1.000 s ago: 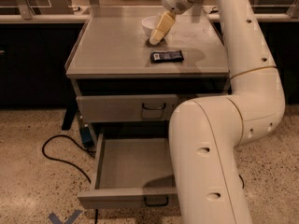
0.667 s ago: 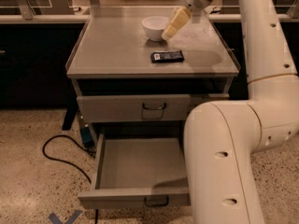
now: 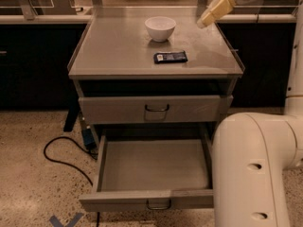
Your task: Place rxbar blueberry into middle drawer
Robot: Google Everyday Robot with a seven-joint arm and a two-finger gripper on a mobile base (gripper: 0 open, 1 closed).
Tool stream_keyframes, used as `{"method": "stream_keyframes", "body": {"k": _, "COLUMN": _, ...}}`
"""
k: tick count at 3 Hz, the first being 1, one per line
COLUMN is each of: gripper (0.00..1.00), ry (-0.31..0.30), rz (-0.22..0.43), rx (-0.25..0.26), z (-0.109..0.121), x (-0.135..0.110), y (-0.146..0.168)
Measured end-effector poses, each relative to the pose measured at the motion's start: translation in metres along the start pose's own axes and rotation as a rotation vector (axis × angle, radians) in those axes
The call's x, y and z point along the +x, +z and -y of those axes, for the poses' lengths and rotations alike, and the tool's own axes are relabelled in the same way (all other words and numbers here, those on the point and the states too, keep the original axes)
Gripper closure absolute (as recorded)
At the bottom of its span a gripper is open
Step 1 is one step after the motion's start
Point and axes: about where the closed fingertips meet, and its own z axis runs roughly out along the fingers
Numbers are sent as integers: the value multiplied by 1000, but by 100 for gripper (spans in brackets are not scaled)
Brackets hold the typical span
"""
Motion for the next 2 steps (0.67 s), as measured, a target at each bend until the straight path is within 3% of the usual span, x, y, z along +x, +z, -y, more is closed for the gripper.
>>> {"method": "stream_keyframes", "body": {"k": 1, "gripper": 0, "ry": 46, "rz": 16, "rx": -37, "z": -11, "x": 21, "y": 9}}
{"method": "stream_keyframes", "body": {"k": 2, "gripper": 0, "ry": 182, "rz": 39, "rx": -82, "z": -28, "x": 62, "y": 16}}
